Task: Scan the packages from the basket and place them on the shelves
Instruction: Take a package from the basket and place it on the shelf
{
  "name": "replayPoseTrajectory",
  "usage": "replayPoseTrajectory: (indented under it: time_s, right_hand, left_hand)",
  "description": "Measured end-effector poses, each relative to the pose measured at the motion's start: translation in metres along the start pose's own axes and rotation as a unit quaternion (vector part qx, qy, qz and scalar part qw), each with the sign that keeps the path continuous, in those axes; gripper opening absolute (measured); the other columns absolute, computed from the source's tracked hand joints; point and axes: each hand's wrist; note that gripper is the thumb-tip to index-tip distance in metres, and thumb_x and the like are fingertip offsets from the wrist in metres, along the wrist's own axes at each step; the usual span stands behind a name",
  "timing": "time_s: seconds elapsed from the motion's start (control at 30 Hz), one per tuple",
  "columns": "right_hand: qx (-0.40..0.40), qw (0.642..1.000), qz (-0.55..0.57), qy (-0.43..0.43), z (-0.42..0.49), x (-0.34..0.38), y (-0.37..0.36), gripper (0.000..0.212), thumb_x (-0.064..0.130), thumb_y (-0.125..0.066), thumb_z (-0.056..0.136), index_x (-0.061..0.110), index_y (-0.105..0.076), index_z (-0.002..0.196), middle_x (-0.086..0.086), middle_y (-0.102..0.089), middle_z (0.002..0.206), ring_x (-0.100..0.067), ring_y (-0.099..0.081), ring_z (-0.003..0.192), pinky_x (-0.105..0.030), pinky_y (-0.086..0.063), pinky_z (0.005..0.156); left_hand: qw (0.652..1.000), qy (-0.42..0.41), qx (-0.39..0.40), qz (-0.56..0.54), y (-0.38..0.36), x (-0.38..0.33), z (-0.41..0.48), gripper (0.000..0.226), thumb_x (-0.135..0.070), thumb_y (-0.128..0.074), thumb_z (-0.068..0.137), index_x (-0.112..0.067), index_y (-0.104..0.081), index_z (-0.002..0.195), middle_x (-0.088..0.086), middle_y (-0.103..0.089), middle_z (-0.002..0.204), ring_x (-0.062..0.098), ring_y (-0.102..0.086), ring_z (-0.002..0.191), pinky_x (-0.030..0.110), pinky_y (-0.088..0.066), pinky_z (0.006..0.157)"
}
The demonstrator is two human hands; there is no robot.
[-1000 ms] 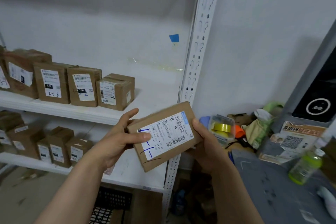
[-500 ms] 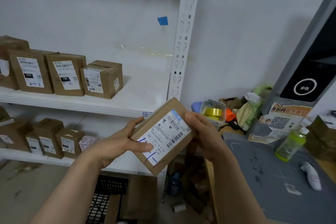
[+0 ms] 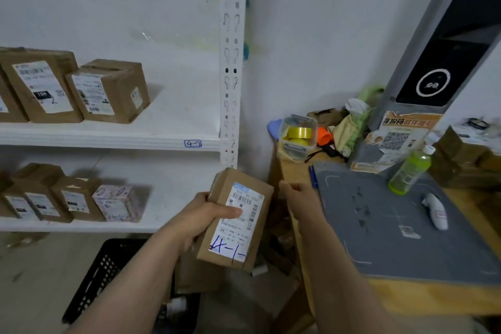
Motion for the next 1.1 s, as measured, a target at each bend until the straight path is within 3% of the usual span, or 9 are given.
replayPoseTrajectory:
  time_s: [0.1,0.23,0.43,0.53,0.63,0.7,0.77,0.97,1.1]
  right_hand:
    - [-0.077,0.990,-0.105,-0.051,0.016,-0.049,0.012,0.044,0.031,-0.063,0.094,0.017,-0.054,0.134,-0.008,-0.059,0.123,-0.020,-0.054,0.098,-0.037,-0.049,0.080]
    - [-0.113,0.968,-0.175,-0.137,0.025,-0.092,0.015,0.060,0.026,-0.058,0.091,0.018,-0.035,0.145,-0.019,-0.040,0.145,-0.039,-0.041,0.132,-0.053,-0.038,0.109]
    - [-0.095,0.958,-0.182,-0.199,0.043,-0.133,0.026,0.069,0.035,-0.061,0.094,0.011,-0.021,0.146,-0.019,-0.035,0.149,-0.041,-0.036,0.137,-0.057,-0.032,0.113]
    - [-0.104,0.961,-0.142,-0.212,0.047,-0.154,0.027,0.059,0.023,-0.049,0.101,0.007,-0.018,0.147,-0.022,-0.048,0.136,-0.041,-0.050,0.124,-0.054,-0.042,0.106]
    - [-0.062,0.958,-0.162,-0.228,0.049,-0.168,0.028,0.052,0.012,-0.045,0.102,0.000,-0.023,0.148,-0.013,-0.053,0.094,-0.026,-0.056,0.080,-0.040,-0.052,0.074]
    - [0.030,0.956,-0.199,-0.214,0.052,-0.163,0.029,0.025,0.012,-0.054,0.097,0.001,-0.051,0.119,-0.011,-0.052,0.083,-0.022,-0.053,0.069,-0.035,-0.047,0.063]
    - [0.110,0.957,-0.167,-0.212,0.047,-0.147,0.029,0.010,0.010,-0.060,0.090,0.006,-0.060,0.099,-0.014,-0.061,0.089,-0.027,-0.059,0.076,-0.035,-0.048,0.065]
    - [0.288,0.951,-0.105,-0.030,0.013,-0.078,0.037,0.026,0.007,-0.073,0.080,0.018,-0.070,0.103,-0.002,-0.071,0.085,-0.017,-0.067,0.077,-0.032,-0.053,0.070]
    - [0.272,0.938,-0.188,0.100,-0.002,-0.049,0.040,0.018,0.021,-0.077,0.085,0.026,-0.069,0.099,0.005,-0.072,0.087,-0.008,-0.068,0.078,-0.026,-0.055,0.073]
  left_hand:
    - [0.999,0.053,0.009,0.006,-0.013,0.026,0.019,0.087,-0.032,-0.094,0.057,-0.013,-0.052,0.131,0.009,-0.077,0.105,0.030,-0.075,0.093,0.053,-0.059,0.087]
    - [0.996,0.088,0.032,0.006,-0.029,0.042,0.039,0.097,-0.038,-0.096,0.051,-0.013,-0.052,0.134,0.009,-0.076,0.108,0.031,-0.075,0.096,0.052,-0.059,0.087]
    - [0.992,0.113,0.053,0.004,-0.038,0.050,0.058,0.101,-0.044,-0.097,0.050,-0.018,-0.051,0.136,0.010,-0.075,0.113,0.034,-0.073,0.101,0.056,-0.056,0.091]
    - [0.991,0.115,0.061,0.012,-0.038,0.051,0.057,0.091,-0.044,-0.094,0.056,-0.018,-0.055,0.134,0.009,-0.075,0.114,0.033,-0.073,0.102,0.056,-0.054,0.094]
    - [0.991,0.120,0.059,0.021,-0.034,0.049,0.053,0.078,-0.042,-0.090,0.063,-0.018,-0.059,0.131,0.009,-0.075,0.114,0.032,-0.072,0.104,0.056,-0.052,0.097]
    - [0.991,0.119,0.054,0.032,-0.028,0.046,0.049,0.057,-0.035,-0.083,0.074,-0.017,-0.066,0.126,0.010,-0.075,0.113,0.032,-0.072,0.104,0.056,-0.051,0.099]
    - [0.991,0.123,0.029,0.037,-0.020,0.043,0.049,0.043,-0.027,-0.078,0.081,-0.015,-0.069,0.121,0.012,-0.076,0.110,0.033,-0.073,0.101,0.056,-0.052,0.099]
    - [0.988,0.134,-0.057,0.041,0.005,0.039,0.051,0.060,-0.029,-0.084,0.070,-0.012,-0.063,0.123,0.013,-0.077,0.100,0.035,-0.076,0.089,0.054,-0.058,0.087]
    - [0.988,0.130,-0.072,0.045,0.009,0.039,0.047,0.051,-0.029,-0.083,0.073,-0.014,-0.066,0.118,0.012,-0.078,0.097,0.034,-0.076,0.087,0.055,-0.058,0.089]
Point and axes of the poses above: each hand's wrist, its own z-axis towards the middle knuckle, its own y-axis out of the back of the hand, x = y × z
